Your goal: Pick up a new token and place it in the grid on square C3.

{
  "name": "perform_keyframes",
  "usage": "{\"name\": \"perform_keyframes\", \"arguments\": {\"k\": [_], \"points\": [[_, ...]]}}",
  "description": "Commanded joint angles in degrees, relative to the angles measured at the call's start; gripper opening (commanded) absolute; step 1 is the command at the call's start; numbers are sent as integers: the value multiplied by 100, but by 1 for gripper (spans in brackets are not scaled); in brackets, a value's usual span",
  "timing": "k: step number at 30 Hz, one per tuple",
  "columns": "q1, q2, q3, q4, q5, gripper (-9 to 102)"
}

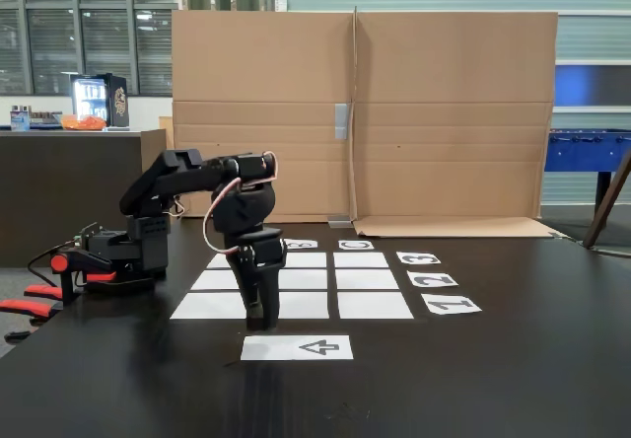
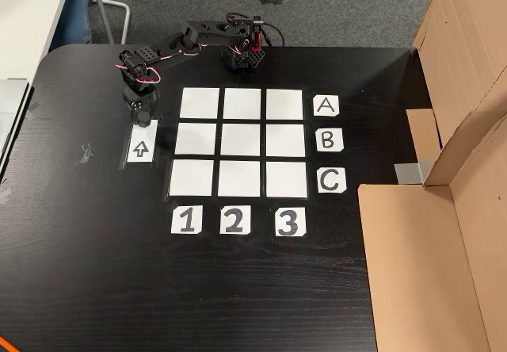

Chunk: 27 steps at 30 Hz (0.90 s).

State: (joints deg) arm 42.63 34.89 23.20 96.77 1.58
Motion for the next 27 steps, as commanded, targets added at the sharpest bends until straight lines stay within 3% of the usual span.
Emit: {"name": "perform_keyframes", "arguments": {"k": [1, 13, 27], "points": [[-220, 879, 448, 18, -114, -1], [-1195, 2786, 2637, -26, -123, -1], [-2760, 4025, 3806, -9, 290, -1]]}}
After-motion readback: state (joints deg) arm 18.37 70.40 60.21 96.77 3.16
